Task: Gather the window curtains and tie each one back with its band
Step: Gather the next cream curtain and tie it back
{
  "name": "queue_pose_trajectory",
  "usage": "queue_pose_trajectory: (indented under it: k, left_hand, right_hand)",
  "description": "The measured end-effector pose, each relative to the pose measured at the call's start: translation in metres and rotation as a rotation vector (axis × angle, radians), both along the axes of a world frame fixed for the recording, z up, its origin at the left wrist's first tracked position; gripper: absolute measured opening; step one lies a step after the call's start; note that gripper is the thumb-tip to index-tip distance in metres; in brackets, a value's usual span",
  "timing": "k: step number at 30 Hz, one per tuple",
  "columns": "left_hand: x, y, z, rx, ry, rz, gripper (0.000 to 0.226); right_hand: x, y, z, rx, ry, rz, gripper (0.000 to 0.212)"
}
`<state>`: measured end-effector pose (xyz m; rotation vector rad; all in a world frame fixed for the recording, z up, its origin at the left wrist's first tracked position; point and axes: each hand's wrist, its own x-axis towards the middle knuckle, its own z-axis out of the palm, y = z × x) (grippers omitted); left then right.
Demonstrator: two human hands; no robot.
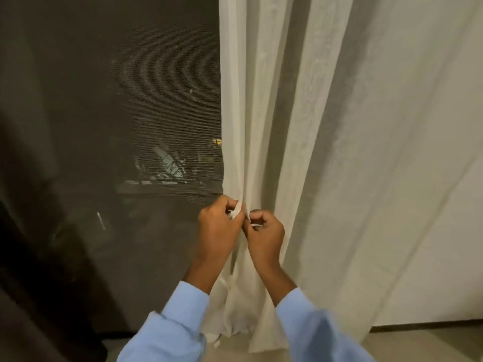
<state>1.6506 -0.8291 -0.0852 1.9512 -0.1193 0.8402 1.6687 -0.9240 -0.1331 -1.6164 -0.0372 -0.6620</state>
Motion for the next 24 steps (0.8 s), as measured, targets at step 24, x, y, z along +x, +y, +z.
queue_pose_trajectory:
  k: [24]
  left_hand:
    - [-0.023, -0.013, 0.048, 0.332, 0.068, 0.109, 0.027]
  right_hand:
    - [-0.032, -0.02, 0.003, 0.045, 0.026, 0.204, 0.014]
